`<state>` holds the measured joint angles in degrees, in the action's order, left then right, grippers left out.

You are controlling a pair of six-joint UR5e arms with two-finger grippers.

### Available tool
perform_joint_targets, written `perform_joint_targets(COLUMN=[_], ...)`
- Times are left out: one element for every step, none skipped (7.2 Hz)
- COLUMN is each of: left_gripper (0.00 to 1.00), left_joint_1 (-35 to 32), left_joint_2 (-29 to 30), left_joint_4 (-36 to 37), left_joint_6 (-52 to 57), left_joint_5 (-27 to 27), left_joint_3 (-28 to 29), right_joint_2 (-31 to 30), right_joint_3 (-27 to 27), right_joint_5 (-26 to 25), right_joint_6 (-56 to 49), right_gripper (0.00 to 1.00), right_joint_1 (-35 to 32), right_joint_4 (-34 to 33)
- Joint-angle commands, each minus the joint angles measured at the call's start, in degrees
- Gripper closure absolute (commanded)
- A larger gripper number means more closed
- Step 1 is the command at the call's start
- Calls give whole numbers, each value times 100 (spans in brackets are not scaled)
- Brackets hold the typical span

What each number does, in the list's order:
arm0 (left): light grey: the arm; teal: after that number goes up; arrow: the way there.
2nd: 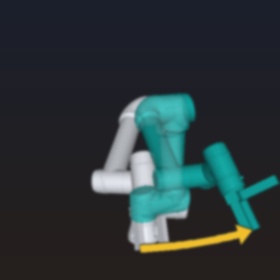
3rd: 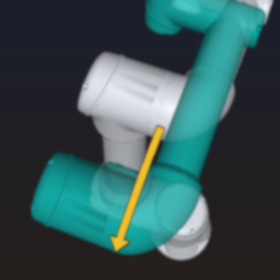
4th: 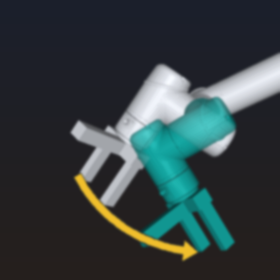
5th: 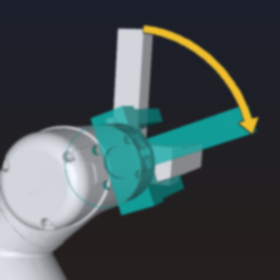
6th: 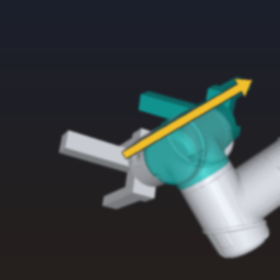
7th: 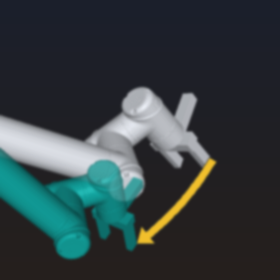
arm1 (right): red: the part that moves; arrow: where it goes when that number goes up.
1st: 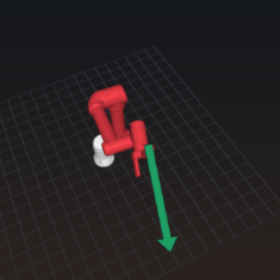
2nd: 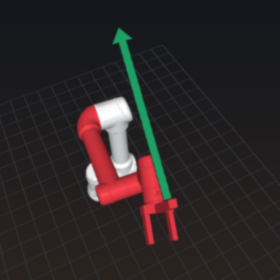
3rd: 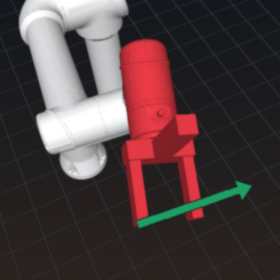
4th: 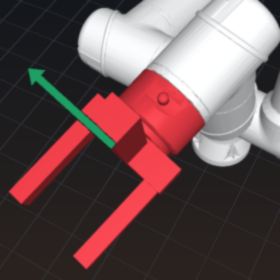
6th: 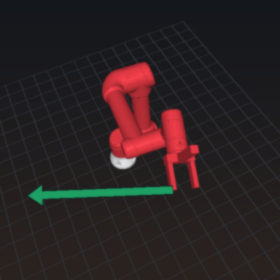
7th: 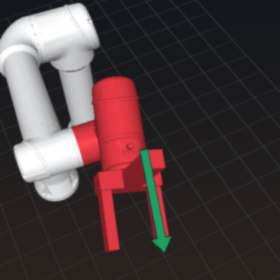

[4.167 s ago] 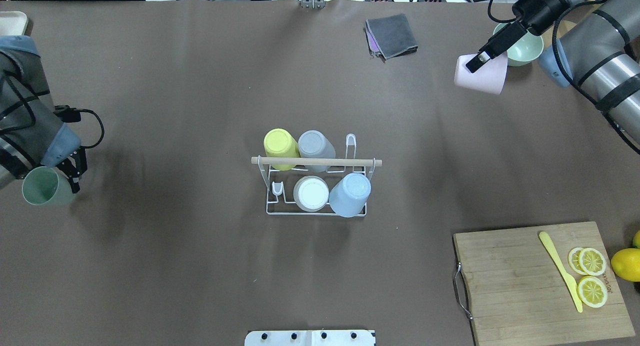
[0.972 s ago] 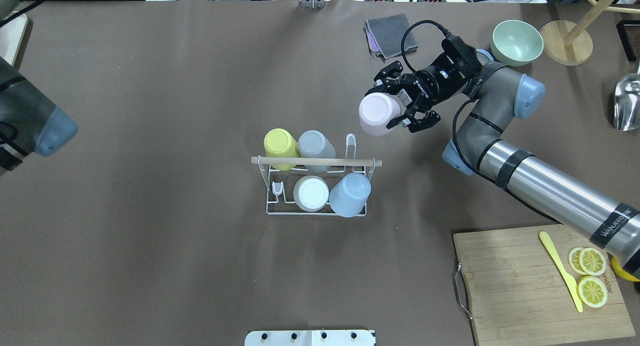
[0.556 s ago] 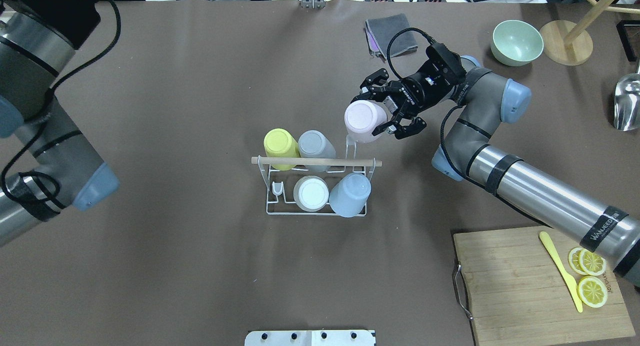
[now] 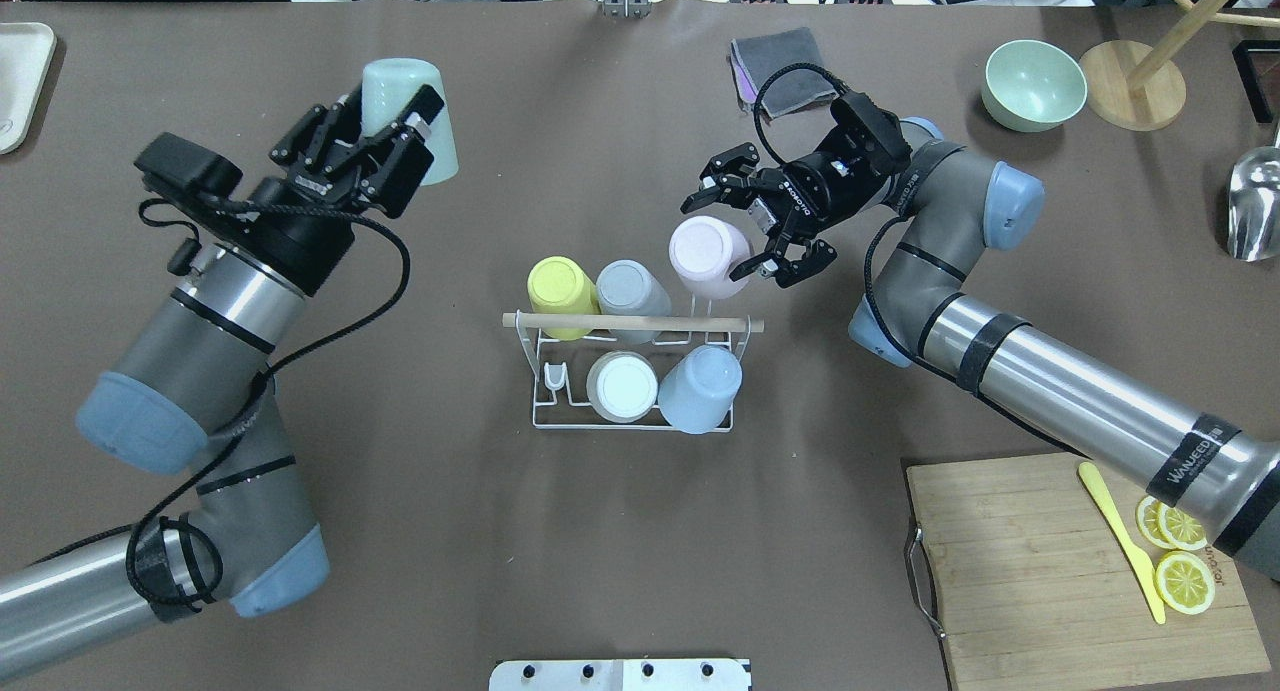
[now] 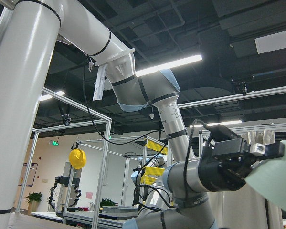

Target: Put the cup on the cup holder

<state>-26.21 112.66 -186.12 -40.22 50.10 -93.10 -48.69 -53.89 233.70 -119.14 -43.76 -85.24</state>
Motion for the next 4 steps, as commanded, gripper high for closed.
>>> perform_joint_targets(left_gripper=[100,100,100,100], left_joint_1=[676,852,1106,1439], left_joint_2=[177,326,405,467], left_joint_4=[-12,-12,-4,-4], left_joint_6=[592,829,980,1103], left_joint_5=[-482,-554,-589,-903], left_joint_3=[2,-6,2,11], right_joint_2=[8,-18,-44,-105], right_joint_3=[-16,-51,-86,-104], right_joint_5=[17,17,87,349], right_joint_6=[5,5,57,197], right_gripper=[0,0,0,0], right_joint_1=[16,-18,-245,-317], right_joint_4=[-72,-159,-316,-326])
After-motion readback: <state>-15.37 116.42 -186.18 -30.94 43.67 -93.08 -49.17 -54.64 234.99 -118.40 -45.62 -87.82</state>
